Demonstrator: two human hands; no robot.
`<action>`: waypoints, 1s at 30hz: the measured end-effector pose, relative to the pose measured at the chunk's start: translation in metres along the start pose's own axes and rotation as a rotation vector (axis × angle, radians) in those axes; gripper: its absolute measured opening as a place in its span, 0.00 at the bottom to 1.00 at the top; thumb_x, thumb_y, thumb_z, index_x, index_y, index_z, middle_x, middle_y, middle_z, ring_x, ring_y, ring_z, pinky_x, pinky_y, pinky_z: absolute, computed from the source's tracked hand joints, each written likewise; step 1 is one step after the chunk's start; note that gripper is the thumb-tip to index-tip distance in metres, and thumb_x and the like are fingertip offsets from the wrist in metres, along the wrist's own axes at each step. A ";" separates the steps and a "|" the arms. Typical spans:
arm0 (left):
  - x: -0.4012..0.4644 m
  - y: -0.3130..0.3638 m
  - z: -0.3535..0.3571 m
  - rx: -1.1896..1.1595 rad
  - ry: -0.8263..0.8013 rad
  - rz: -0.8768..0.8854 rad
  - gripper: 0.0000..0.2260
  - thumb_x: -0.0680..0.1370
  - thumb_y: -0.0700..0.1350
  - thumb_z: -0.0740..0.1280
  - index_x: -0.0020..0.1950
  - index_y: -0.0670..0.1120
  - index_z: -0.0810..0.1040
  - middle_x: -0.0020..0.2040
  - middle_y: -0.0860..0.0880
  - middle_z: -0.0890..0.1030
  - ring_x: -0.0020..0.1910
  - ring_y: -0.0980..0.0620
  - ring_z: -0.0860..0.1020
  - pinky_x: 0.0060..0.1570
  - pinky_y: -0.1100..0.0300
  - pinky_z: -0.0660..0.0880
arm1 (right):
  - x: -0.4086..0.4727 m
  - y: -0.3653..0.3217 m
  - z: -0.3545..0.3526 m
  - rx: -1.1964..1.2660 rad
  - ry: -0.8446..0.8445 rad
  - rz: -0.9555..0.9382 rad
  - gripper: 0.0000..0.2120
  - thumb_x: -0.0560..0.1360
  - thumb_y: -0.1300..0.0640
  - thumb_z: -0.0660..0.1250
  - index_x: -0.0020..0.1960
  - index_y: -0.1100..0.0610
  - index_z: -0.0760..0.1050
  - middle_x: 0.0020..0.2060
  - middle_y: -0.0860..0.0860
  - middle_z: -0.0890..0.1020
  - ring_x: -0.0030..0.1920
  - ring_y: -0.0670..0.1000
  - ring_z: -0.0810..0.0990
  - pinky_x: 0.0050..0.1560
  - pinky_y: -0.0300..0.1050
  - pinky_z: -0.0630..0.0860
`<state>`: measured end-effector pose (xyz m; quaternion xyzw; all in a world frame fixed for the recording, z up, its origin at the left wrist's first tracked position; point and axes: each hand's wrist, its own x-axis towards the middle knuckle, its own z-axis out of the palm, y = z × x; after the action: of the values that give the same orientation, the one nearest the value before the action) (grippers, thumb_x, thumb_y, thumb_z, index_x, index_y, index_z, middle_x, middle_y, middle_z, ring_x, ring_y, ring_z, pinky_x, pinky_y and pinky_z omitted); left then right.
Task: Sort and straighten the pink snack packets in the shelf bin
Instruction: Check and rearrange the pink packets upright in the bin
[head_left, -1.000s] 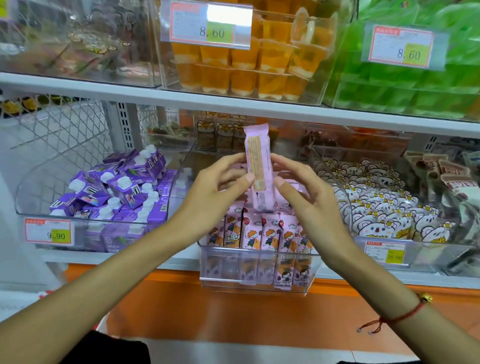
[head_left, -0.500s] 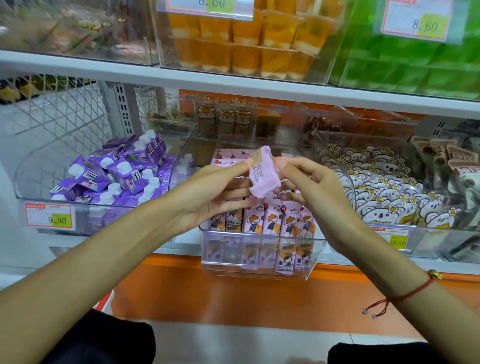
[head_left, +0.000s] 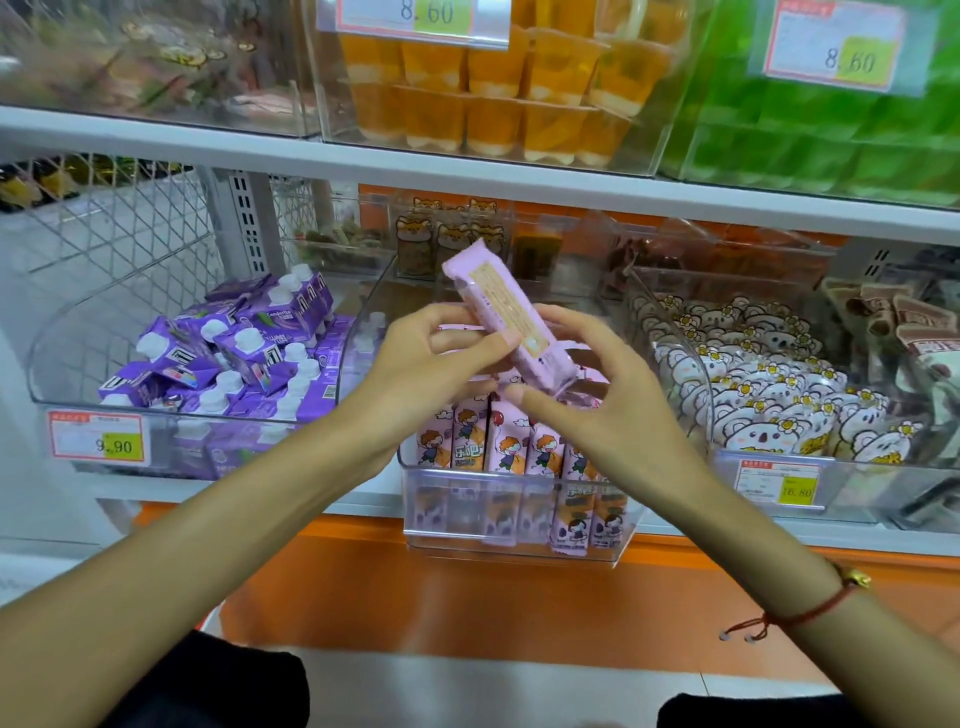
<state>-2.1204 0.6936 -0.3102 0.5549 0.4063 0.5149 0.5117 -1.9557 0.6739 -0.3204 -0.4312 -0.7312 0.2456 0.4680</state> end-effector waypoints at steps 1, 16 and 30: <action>0.000 0.000 0.001 -0.030 0.013 -0.013 0.12 0.75 0.44 0.71 0.56 0.43 0.76 0.46 0.47 0.86 0.43 0.54 0.85 0.37 0.67 0.79 | 0.000 0.000 0.001 -0.052 0.025 -0.027 0.23 0.72 0.58 0.73 0.64 0.45 0.71 0.56 0.40 0.77 0.55 0.40 0.77 0.51 0.35 0.76; 0.004 0.004 -0.009 0.220 -0.031 0.230 0.13 0.75 0.43 0.70 0.59 0.47 0.75 0.52 0.53 0.82 0.48 0.59 0.82 0.44 0.65 0.80 | 0.011 0.019 -0.033 0.452 -0.035 0.256 0.21 0.68 0.52 0.73 0.60 0.49 0.77 0.53 0.49 0.84 0.51 0.48 0.82 0.51 0.42 0.75; 0.006 0.002 -0.011 0.441 -0.013 0.464 0.17 0.72 0.38 0.73 0.57 0.54 0.78 0.51 0.60 0.82 0.46 0.63 0.80 0.49 0.71 0.75 | 0.017 0.020 -0.038 0.307 0.150 0.315 0.22 0.75 0.49 0.68 0.66 0.57 0.70 0.50 0.50 0.84 0.44 0.48 0.83 0.45 0.39 0.79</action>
<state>-2.1307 0.7004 -0.3076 0.7335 0.3676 0.5139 0.2504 -1.9171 0.6971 -0.3112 -0.4807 -0.5720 0.3913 0.5372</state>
